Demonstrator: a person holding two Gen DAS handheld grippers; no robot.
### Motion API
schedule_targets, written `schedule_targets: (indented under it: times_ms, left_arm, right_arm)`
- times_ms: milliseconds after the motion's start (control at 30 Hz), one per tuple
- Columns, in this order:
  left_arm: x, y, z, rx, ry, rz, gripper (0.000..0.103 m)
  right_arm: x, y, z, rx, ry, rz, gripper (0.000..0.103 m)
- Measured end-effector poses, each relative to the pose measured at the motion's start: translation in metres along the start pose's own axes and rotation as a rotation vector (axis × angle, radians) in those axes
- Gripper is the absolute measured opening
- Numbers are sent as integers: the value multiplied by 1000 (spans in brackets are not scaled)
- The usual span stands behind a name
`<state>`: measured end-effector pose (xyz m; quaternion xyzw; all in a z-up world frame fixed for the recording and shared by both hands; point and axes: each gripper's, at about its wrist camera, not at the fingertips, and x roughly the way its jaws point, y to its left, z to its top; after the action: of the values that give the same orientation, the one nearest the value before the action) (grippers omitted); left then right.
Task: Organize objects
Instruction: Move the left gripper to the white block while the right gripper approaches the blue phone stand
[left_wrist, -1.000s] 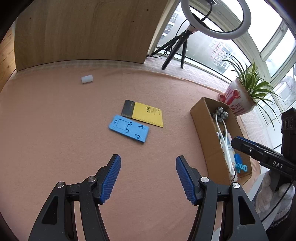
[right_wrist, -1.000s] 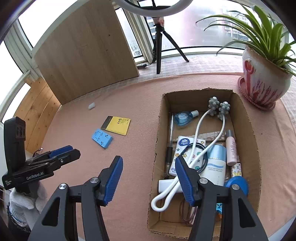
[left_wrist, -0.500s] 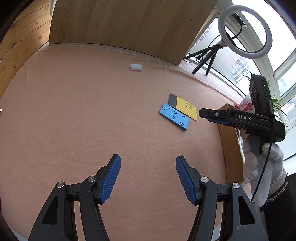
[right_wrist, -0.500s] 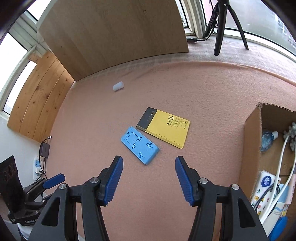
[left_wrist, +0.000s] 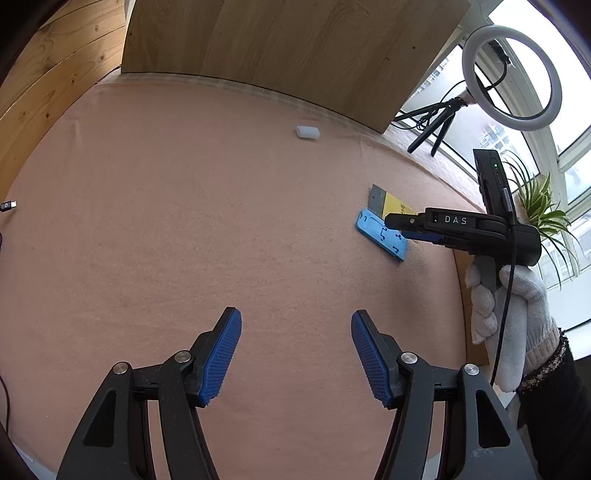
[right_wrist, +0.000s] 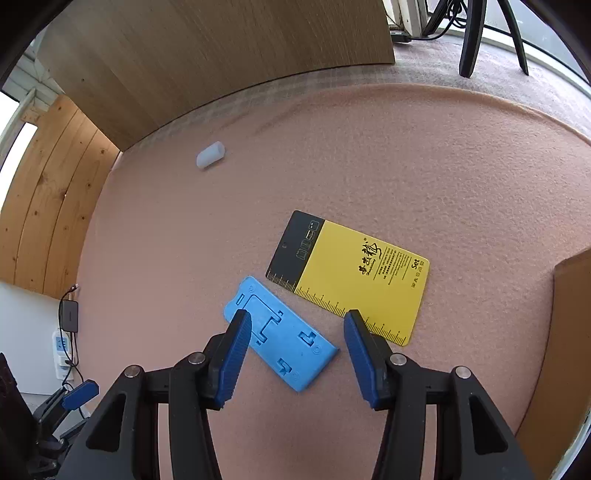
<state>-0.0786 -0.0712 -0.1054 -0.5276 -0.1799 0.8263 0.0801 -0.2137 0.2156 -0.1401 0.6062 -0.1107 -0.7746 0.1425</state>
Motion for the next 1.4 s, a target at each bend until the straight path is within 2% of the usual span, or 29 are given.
schedule_targets:
  times_ms: [200, 433, 500, 567, 733, 1033, 1267, 1400]
  left_arm:
    - [1, -2, 4, 8, 0, 1, 65]
    - [3, 3, 11, 6, 1, 15, 65]
    - [2, 5, 16, 2, -8, 24, 65]
    - [2, 8, 23, 3, -17, 28, 65]
    - [6, 10, 44, 17, -31, 42, 65]
    - [31, -2, 83, 66, -18, 62, 65]
    - [68, -25, 122, 116, -6, 87, 65]
    - [93, -37, 150, 113, -8, 77, 65]
  right_arm:
    - [4, 15, -1, -71, 20, -29, 48]
    - [14, 47, -18, -247, 18, -171, 48]
    - [15, 53, -23, -272, 8, -219, 43]
    - [14, 55, -27, -267, 7, -229, 40]
    - [9, 54, -49, -228, 34, -214, 33]
    - [-6, 51, -94, -166, 65, -91, 33]
    - [-47, 26, -112, -48, -22, -23, 39]
    - [-72, 13, -119, 0, -63, -27, 39]
